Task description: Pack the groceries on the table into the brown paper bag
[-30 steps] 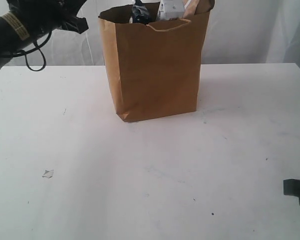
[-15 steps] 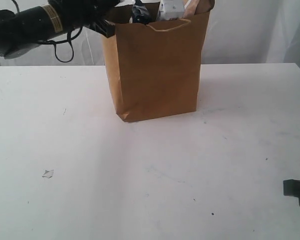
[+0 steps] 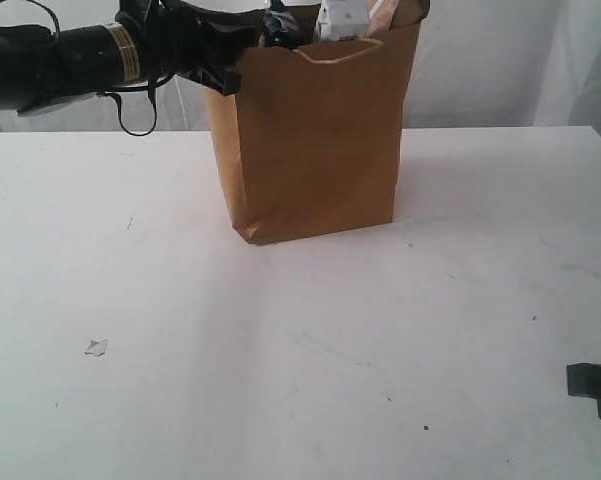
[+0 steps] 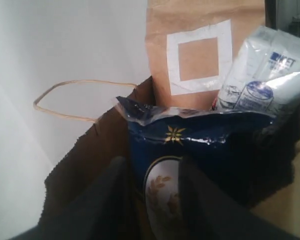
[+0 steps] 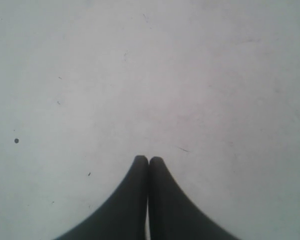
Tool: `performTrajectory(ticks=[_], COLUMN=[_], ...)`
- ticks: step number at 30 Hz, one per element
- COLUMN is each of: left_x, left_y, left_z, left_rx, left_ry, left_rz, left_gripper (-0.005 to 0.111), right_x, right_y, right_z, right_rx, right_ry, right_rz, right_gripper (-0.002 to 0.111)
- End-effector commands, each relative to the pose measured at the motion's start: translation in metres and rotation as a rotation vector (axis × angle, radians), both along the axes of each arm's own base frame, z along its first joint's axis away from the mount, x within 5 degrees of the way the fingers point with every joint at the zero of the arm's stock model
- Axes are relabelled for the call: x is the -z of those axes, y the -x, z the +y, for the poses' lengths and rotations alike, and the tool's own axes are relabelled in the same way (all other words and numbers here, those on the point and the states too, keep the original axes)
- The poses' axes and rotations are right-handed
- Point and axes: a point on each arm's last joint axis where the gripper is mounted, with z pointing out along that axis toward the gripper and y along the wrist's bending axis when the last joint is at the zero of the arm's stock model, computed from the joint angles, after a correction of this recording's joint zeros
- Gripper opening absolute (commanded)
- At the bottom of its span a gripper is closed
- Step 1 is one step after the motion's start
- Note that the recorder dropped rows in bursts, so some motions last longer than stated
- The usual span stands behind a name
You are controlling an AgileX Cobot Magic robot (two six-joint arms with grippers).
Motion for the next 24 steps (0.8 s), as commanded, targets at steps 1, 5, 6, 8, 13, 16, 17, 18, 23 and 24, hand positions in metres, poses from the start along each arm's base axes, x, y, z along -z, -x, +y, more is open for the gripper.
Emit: performTrajectory(ticks=[1,5,6,8,13,16,17,18,23,24], left_x=[-0.001,-0.004,-0.008,-0.02,-0.048,-0.059,-0.062,-0.064,-0.07,-0.067], left_y=[0.0,0.002,0.003,0.004,0.006,0.009,0.011,0.012,0.024,0.029], left_z=[0.0,0.0,0.001,0.007,0.039,0.056,0.062,0.067,0.103,0.109], left_rx=[-0.014,-0.007,-0.015,-0.084,-0.424,-0.591,-0.649,-0.7,-1.047,-1.096], left_ry=[-0.049,-0.044,-0.045,-0.063,-0.109,-0.14,-0.159,-0.169,-0.323,-0.368], left_rz=[0.001,-0.007,-0.012,-0.022,0.054,0.074,0.074,0.08,0.144,0.196], left_gripper=[0.064,0.068,0.068,0.068,0.028,0.002,0.0,0.0,0.0,0.0], right_x=[0.002,0.002,0.002,0.002,0.002,0.002,0.002,0.002,0.001,0.001], right_y=[0.001,0.001,0.001,0.001,0.001,0.001,0.001,0.001,0.001,0.001], right_z=[0.0,0.0,0.0,0.0,0.0,0.0,0.0,0.0,0.0,0.0], right_rx=[0.005,0.006,0.006,0.006,0.006,0.006,0.006,0.006,0.008,0.008], right_ry=[-0.002,-0.002,-0.002,-0.002,-0.001,-0.001,-0.001,-0.001,0.001,0.001], right_rz=[0.004,0.002,0.002,0.002,0.001,0.001,0.001,0.001,-0.004,-0.004], right_gripper=[0.0,0.0,0.0,0.0,0.0,0.0,0.0,0.0,0.0,0.0])
